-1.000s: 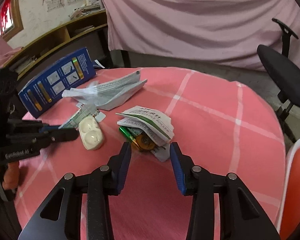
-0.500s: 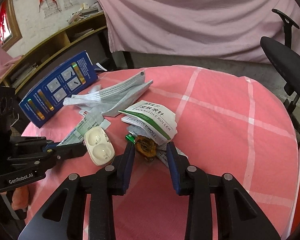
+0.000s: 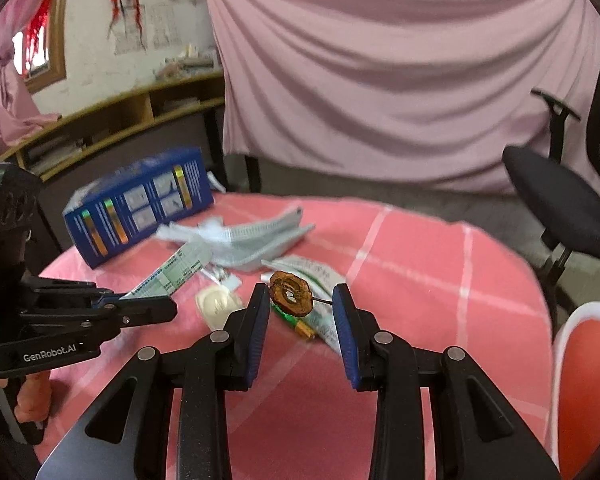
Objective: Collect trash
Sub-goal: 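Close the left tool on the white toothpaste tube while the right tool grips the brown dried slice, then lift the tube and dried slice and carry both over the red bucket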
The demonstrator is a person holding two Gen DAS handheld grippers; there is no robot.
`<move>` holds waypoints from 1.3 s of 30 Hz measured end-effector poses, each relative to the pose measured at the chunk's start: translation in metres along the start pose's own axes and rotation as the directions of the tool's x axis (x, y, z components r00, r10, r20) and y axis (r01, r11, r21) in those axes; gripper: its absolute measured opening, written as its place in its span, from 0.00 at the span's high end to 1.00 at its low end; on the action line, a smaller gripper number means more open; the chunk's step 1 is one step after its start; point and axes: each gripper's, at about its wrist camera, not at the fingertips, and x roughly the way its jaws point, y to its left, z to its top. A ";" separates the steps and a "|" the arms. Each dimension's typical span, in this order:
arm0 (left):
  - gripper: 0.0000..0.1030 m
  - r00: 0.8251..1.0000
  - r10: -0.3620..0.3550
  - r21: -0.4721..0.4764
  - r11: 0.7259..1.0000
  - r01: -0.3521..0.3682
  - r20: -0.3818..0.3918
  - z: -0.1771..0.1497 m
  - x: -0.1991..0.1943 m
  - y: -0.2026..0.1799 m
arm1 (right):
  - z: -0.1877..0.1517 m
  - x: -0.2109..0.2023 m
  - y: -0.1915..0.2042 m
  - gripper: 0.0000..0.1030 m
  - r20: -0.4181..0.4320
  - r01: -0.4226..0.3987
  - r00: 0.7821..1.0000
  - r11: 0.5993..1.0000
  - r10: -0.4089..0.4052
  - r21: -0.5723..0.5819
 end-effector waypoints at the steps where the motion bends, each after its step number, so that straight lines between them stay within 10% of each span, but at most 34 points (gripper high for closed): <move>1: 0.98 0.999 0.008 0.009 1.000 -0.008 0.032 -0.001 -0.006 -0.003 | 0.000 -0.005 0.000 0.71 0.025 0.006 1.000 1.000 -0.006 0.000; 9: 0.98 0.969 0.051 0.041 0.997 -0.062 0.242 -0.012 -0.032 -0.030 | -0.001 -0.042 0.006 0.71 0.218 0.057 0.975 0.998 -0.052 -0.015; 20: 0.98 0.879 0.051 0.101 0.989 -0.112 0.473 -0.006 -0.052 -0.082 | -0.006 -0.102 -0.011 0.71 0.434 0.142 0.887 0.988 -0.155 0.063; 30: 0.98 0.856 -0.084 0.257 0.965 -0.058 0.509 0.010 -0.043 -0.161 | -0.017 -0.157 -0.059 0.71 0.520 0.244 0.794 0.948 -0.316 0.204; 39: 0.98 0.875 -0.217 0.389 0.921 0.036 0.433 0.027 -0.008 -0.239 | -0.036 -0.193 -0.110 0.71 0.489 0.327 0.728 0.870 -0.481 0.368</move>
